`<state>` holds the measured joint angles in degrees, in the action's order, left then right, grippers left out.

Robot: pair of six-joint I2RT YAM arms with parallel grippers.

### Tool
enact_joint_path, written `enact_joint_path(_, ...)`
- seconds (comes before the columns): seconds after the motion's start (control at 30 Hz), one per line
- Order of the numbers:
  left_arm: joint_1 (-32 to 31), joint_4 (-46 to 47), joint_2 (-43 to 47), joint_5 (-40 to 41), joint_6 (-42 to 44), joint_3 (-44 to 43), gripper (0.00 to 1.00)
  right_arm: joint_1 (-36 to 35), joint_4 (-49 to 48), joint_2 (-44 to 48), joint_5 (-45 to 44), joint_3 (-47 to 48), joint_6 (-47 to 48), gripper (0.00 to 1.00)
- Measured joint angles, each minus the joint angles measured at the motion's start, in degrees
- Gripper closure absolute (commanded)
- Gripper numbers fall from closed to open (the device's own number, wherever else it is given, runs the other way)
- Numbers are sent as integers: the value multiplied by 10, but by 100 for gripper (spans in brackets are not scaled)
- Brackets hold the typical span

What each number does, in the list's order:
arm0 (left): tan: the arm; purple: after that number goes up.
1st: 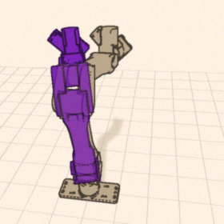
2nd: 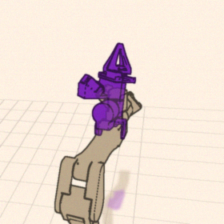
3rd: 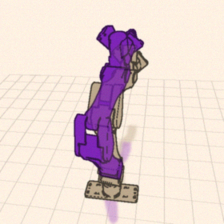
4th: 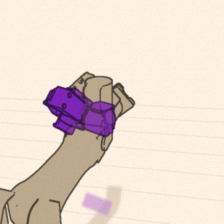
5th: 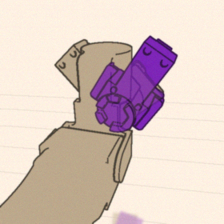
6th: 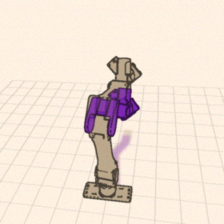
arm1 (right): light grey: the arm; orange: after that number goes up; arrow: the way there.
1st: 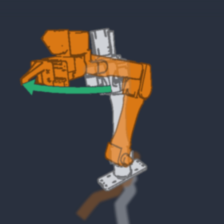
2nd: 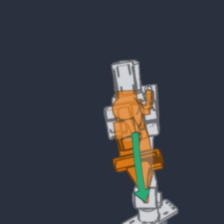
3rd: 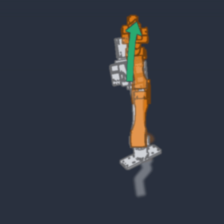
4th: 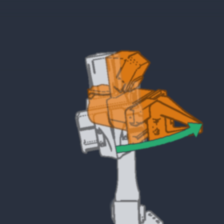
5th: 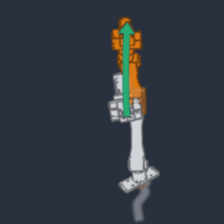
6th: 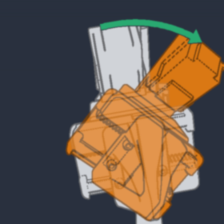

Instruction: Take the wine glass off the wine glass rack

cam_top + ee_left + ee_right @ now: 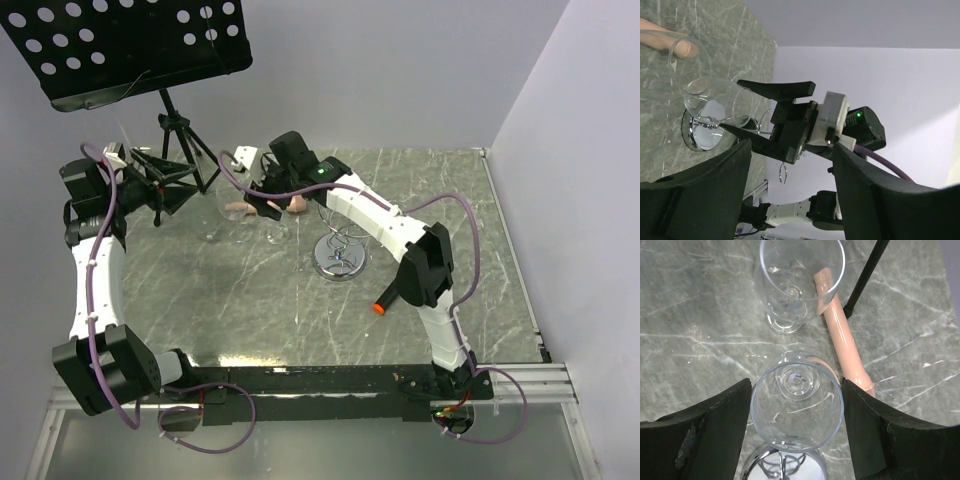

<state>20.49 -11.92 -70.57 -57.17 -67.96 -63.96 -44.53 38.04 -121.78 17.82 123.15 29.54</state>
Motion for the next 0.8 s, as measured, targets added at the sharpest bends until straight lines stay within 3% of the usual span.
enact_joint_path(0.8,21,-6,4,3,11,13,30,12,-9,-88,19,101,-48,68)
